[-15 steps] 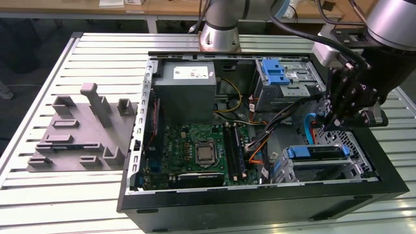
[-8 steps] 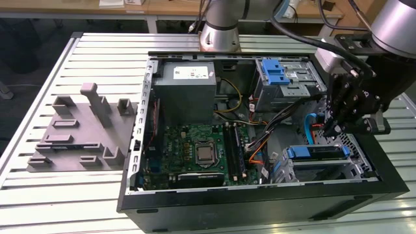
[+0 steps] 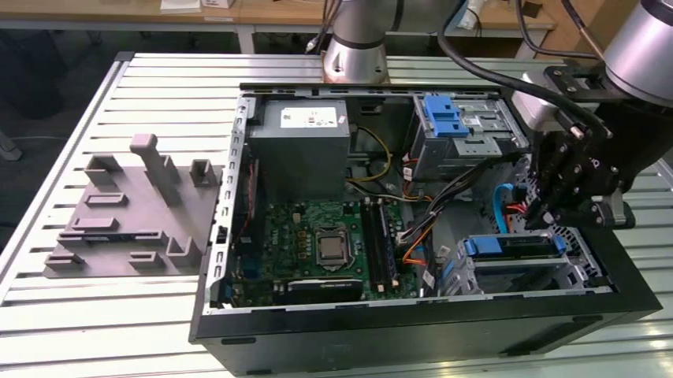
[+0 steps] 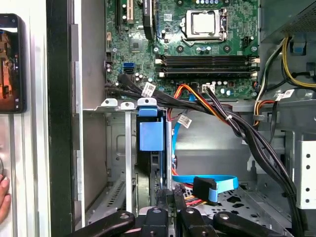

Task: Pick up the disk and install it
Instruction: 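Insert the first disk wire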

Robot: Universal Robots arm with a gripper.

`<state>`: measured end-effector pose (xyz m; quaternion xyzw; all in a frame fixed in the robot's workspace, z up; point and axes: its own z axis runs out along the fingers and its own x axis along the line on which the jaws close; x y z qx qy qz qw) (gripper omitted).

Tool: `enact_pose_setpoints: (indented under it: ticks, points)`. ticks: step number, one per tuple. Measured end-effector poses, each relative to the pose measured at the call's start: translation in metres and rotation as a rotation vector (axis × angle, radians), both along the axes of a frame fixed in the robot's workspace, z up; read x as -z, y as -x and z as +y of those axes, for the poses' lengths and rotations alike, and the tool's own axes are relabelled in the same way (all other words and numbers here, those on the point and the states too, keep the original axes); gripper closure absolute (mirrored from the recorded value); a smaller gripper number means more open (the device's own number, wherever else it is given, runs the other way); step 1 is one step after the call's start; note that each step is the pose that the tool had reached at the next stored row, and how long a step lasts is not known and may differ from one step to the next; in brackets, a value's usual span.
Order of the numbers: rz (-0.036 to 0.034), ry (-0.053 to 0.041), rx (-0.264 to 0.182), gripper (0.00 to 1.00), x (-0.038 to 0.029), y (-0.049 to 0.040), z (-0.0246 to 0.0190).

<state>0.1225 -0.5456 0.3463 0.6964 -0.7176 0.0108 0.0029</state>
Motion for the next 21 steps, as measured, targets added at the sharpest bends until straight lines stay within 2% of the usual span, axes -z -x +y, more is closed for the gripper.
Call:
enact_pose_setpoints:
  ticks: [2,4,8,12,21]
  points:
    - [0.0150,0.0000,0.002,0.84,0.0013,-0.0004,0.0000]
    - [0.0193,0.0002,0.007,0.84,0.0027,-0.0006,-0.0003]
    - [0.0194,-0.0002,0.018,0.84,0.0063,-0.0010,-0.0032]
    - [0.0195,-0.0002,0.039,0.84,0.0083,-0.0020,-0.0034]
    - [0.0202,0.0002,0.045,0.84,0.0096,-0.0044,-0.0057]
